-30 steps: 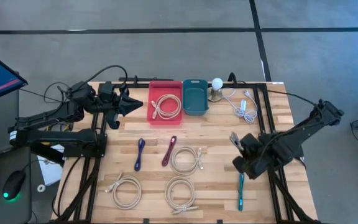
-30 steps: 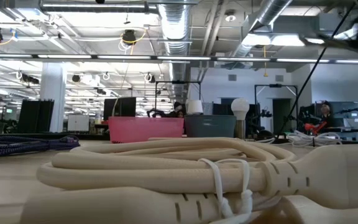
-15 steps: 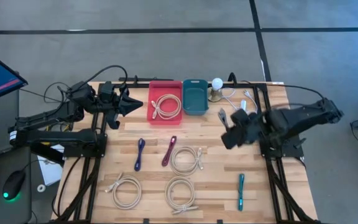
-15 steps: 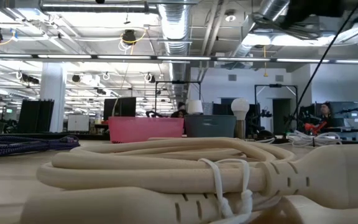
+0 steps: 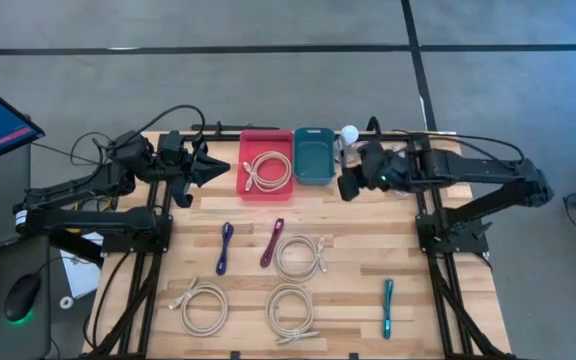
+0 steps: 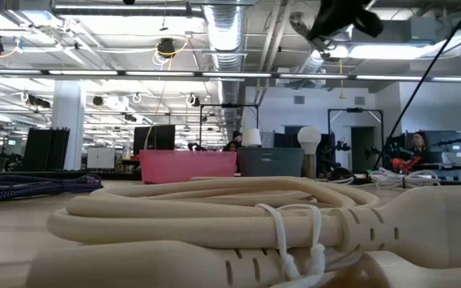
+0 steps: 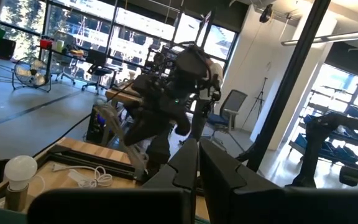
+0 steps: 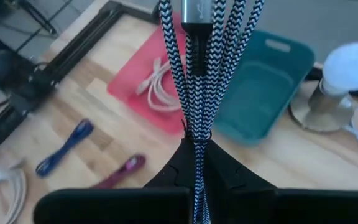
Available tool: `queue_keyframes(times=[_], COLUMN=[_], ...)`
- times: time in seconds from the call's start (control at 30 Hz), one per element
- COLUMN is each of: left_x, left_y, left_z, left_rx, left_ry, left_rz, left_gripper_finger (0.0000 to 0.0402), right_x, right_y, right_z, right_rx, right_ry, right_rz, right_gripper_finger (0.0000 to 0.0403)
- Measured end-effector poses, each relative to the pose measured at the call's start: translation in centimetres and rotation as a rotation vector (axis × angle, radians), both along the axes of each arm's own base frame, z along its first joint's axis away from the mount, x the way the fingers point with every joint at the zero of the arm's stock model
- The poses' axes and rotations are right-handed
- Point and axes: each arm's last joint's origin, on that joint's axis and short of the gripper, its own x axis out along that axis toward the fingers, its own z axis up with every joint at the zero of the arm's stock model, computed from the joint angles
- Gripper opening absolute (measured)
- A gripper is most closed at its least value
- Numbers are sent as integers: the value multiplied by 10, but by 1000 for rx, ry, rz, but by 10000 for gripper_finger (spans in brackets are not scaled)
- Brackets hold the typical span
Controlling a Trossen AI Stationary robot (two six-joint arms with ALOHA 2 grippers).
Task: Pick & Place USB Port
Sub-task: Put the white charger cable into the blue bin
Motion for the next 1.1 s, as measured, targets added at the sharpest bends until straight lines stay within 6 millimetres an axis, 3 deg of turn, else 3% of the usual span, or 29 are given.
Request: queue_keyframes(times=[0.17, 0.4, 0.57, 0.77, 1.1], left_x=[0, 0, 0, 0, 0], left_y=[0, 0, 0, 0, 0], left_z=[0, 0, 0, 0, 0], left_rx=[0, 0, -1, 1, -1], left_ry=[0, 0, 3, 3, 3], left_rz=[0, 0, 0, 1, 1], left_gripper_finger=[16, 16, 16, 16, 16], right_x=[15, 47, 65, 88, 105], right_y=[-17, -45, -68, -98, -151], right_z=[1, -16, -32, -36, -50], right_rx=[-18, -10, 28, 29, 83], right_ry=[-63, -88, -21, 21, 225], right_rz=[-14, -18, -38, -11, -16], right_gripper_finger=[0, 0, 0, 0, 0])
